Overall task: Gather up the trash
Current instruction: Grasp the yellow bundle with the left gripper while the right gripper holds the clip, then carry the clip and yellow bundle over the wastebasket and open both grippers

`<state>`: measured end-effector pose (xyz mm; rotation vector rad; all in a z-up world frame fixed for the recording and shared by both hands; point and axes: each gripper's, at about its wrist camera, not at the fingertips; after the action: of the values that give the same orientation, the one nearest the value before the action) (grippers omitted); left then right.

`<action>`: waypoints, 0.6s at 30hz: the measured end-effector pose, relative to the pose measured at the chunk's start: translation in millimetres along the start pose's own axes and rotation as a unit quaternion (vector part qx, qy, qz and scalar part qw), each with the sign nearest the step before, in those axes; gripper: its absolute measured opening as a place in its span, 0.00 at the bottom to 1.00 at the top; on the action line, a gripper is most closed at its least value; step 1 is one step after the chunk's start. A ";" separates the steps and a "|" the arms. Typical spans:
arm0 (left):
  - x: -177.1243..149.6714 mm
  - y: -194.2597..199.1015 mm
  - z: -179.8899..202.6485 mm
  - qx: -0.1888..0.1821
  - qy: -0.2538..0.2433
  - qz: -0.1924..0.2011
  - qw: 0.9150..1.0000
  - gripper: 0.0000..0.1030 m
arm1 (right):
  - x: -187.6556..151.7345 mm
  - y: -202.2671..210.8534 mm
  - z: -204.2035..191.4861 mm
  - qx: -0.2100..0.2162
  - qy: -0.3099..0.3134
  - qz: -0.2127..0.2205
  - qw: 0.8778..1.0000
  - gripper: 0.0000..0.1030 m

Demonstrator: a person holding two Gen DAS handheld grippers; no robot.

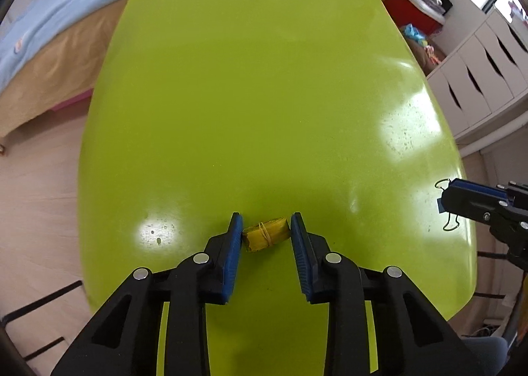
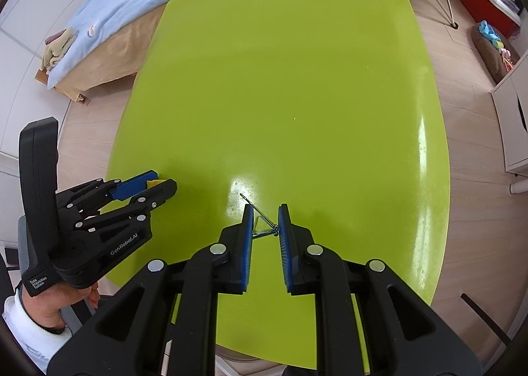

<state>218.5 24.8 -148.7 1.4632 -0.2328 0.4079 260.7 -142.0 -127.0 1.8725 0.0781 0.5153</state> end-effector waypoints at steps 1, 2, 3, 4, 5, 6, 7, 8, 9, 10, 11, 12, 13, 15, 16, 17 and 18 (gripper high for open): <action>0.6 0.4 0.4 -0.001 -0.006 0.000 1.000 0.29 | -0.2 -0.6 -0.3 0.001 0.000 0.000 1.000 0.14; -0.3 0.9 1.0 -0.005 -0.009 0.000 1.000 0.29 | -0.4 -1.2 -0.5 0.001 0.000 0.000 1.000 0.14; -0.5 1.8 0.6 -0.006 -0.009 0.001 1.000 0.29 | -0.6 -1.2 -0.8 0.002 0.001 0.000 1.000 0.14; -1.0 3.8 -0.1 -0.006 -0.009 0.003 1.000 0.29 | -1.0 -0.8 -1.6 0.003 0.001 0.002 1.000 0.14; -1.4 6.4 -0.5 -0.008 -0.011 0.006 1.000 0.29 | -1.5 -0.8 -1.6 0.003 0.002 0.002 1.000 0.14; -2.4 8.8 -0.3 -0.009 -0.013 0.008 1.000 0.29 | -2.2 0.0 -2.1 0.003 0.002 0.004 1.000 0.14; -3.3 13.0 -0.6 -0.011 -0.017 0.012 1.000 0.29 | -3.1 1.5 -3.1 0.002 0.003 0.006 1.000 0.14; -3.3 18.4 -1.0 -0.013 -0.020 0.016 1.000 0.29 | -4.2 3.9 -4.5 0.003 0.004 0.008 1.000 0.14; -5.2 25.1 -1.0 -0.014 -0.024 0.021 0.999 0.29 | -5.8 7.2 -6.2 0.003 0.005 0.012 1.000 0.14; -6.4 29.5 0.2 -0.016 -0.027 0.026 0.999 0.29 | -6.9 9.9 -7.7 0.005 0.006 0.014 1.000 0.14; -9.9 36.6 1.3 -0.017 -0.031 0.033 0.999 0.29 | -9.2 14.2 -10.6 0.006 0.008 0.019 1.000 0.14; -10.6 42.1 3.1 -0.017 -0.035 0.038 0.999 0.29 | -12.1 19.2 -14.3 0.005 0.012 0.024 1.000 0.14; -12.7 50.2 3.9 -0.019 -0.038 0.045 0.998 0.29 | -14.2 22.9 -16.1 0.006 0.014 0.027 1.000 0.14; -17.7 66.3 5.1 -0.021 -0.044 0.061 0.997 0.29 | -21.3 35.1 -22.4 0.009 0.021 0.038 0.999 0.14; -20.7 75.3 4.9 -0.023 -0.047 0.069 0.996 0.29 | -24.0 39.4 -24.5 0.010 0.024 0.042 0.999 0.14; -23.9 84.9 4.2 -0.027 -0.048 0.077 0.996 0.29 | -28.6 45.6 -27.8 0.011 0.028 0.046 0.998 0.14; -27.1 92.2 4.0 -0.028 -0.051 0.082 0.995 0.29 | -34.5 52.7 -32.0 0.010 0.034 0.052 0.998 0.14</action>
<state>156.9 22.6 -74.9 1.4165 -0.4452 0.4571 207.0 -143.2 -81.0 1.8850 0.0318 0.6527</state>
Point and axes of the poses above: each gripper's, at about its wrist camera, not at the fingertips, and y roughly against the way its jaws point, z to its right, x to its top, and after that the axes turned 7 degrees about z, right-handed
